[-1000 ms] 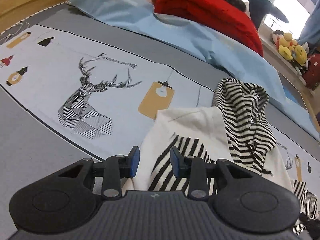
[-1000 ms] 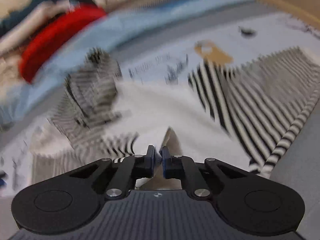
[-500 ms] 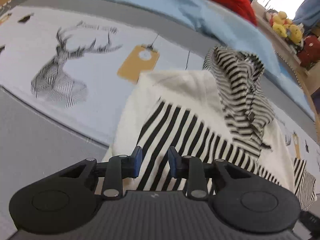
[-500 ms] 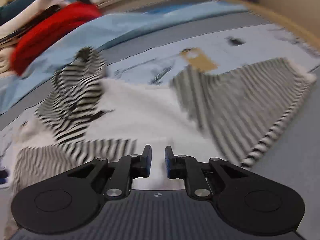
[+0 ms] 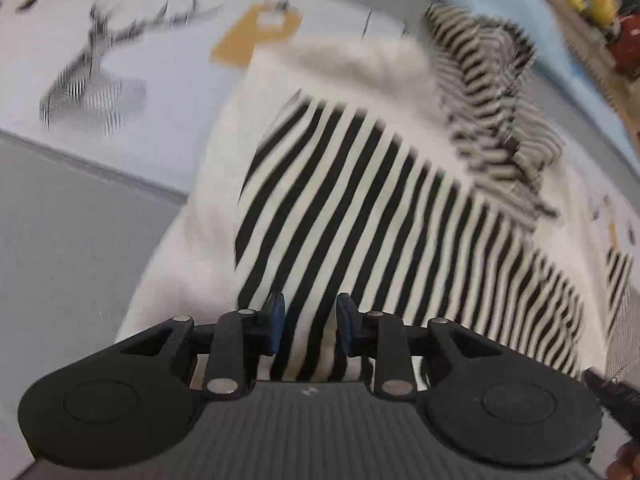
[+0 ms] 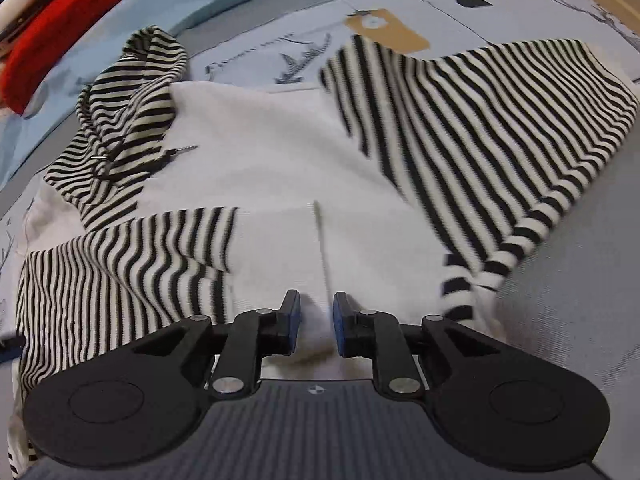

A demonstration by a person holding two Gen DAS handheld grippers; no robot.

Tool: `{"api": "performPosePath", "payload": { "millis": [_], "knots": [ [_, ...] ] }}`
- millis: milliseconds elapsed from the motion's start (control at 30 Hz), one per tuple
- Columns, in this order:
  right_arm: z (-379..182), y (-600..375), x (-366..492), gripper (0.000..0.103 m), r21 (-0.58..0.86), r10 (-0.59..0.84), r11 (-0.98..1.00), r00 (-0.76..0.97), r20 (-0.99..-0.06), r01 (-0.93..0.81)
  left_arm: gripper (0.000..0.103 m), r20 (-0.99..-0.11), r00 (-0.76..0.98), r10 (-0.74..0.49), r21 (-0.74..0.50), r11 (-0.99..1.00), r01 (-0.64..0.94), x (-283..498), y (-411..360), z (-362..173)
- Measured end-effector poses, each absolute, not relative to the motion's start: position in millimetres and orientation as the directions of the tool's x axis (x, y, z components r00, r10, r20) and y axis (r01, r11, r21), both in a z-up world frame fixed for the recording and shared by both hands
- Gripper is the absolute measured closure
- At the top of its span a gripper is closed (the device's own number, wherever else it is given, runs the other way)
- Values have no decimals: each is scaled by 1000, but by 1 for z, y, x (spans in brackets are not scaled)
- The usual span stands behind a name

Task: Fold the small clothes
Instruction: 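Close the right tool on the white cuff of the other sleeve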

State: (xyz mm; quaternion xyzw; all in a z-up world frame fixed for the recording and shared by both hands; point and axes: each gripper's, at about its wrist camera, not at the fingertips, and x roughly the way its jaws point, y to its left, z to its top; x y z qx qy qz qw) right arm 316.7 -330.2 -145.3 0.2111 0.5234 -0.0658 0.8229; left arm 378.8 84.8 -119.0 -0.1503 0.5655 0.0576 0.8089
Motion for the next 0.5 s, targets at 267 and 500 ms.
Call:
{"api": "performPosePath", "payload": {
  "millis": [267, 500],
  "knots": [
    [-114, -383, 311, 84, 369, 86, 850, 591, -802, 376, 69, -874, 486, 10, -86, 981, -176, 385, 54, -86],
    [-110, -458, 297, 85, 370, -25, 798, 641, -767, 475, 69, -842, 540, 2, -62, 993, -101, 389, 19, -75]
  ]
}}
